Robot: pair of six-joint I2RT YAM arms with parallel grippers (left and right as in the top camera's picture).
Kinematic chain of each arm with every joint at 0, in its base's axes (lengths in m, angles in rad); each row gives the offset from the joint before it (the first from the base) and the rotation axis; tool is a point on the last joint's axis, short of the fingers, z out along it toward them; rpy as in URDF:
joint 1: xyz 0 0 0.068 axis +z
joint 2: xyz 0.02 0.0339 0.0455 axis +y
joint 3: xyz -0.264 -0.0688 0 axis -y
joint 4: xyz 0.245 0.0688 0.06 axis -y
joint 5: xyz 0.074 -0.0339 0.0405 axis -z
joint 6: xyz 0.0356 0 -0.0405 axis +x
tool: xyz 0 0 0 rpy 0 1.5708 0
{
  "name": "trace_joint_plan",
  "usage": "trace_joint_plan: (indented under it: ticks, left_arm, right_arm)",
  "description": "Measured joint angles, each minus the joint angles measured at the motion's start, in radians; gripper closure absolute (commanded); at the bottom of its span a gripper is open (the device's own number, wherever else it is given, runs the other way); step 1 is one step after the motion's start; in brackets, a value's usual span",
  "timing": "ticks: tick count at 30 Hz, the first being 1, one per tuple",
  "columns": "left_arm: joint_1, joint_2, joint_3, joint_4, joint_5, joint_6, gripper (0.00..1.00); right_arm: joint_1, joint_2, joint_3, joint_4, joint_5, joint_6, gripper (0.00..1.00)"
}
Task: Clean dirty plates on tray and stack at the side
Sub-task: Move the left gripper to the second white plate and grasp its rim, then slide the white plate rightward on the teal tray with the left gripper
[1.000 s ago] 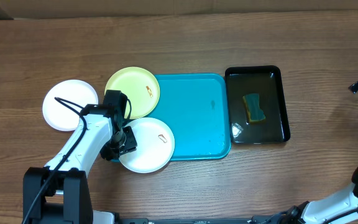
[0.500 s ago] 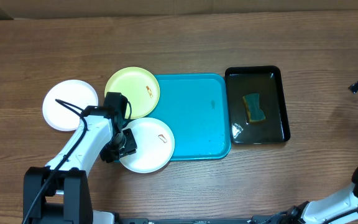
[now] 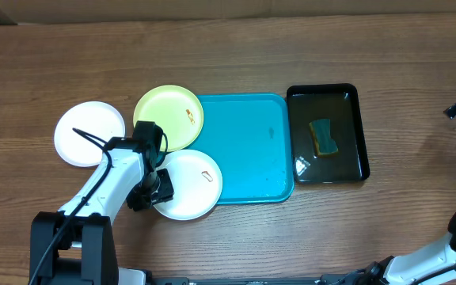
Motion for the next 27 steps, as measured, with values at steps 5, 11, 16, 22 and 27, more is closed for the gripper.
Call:
trace_joint_plan:
  ticks: [5,11,16,22,27]
  left_arm:
    - [0.000,-0.008,0.000,0.031,0.022,0.009,0.96]
    - [0.000,-0.012,-0.003,0.077,0.135,0.012,0.96]
    - [0.000,-0.011,-0.013,0.139,0.224,0.012,0.96]
    - [-0.005,-0.011,-0.015,0.268,0.304,0.012,0.96]
    - [-0.048,-0.011,-0.016,0.365,0.317,0.012,0.96]
  right_arm:
    - [0.000,0.000,0.000,0.000,0.000,0.000,0.00]
    - [0.000,0.000,0.000,0.000,0.000,0.000,0.00]
    - [0.000,0.000,0.000,0.000,0.000,0.000,0.00]
    - [0.000,0.000,0.000,0.000,0.000,0.000,0.00]
    - [0.000,0.000,0.000,0.000,0.000,0.000,0.00]
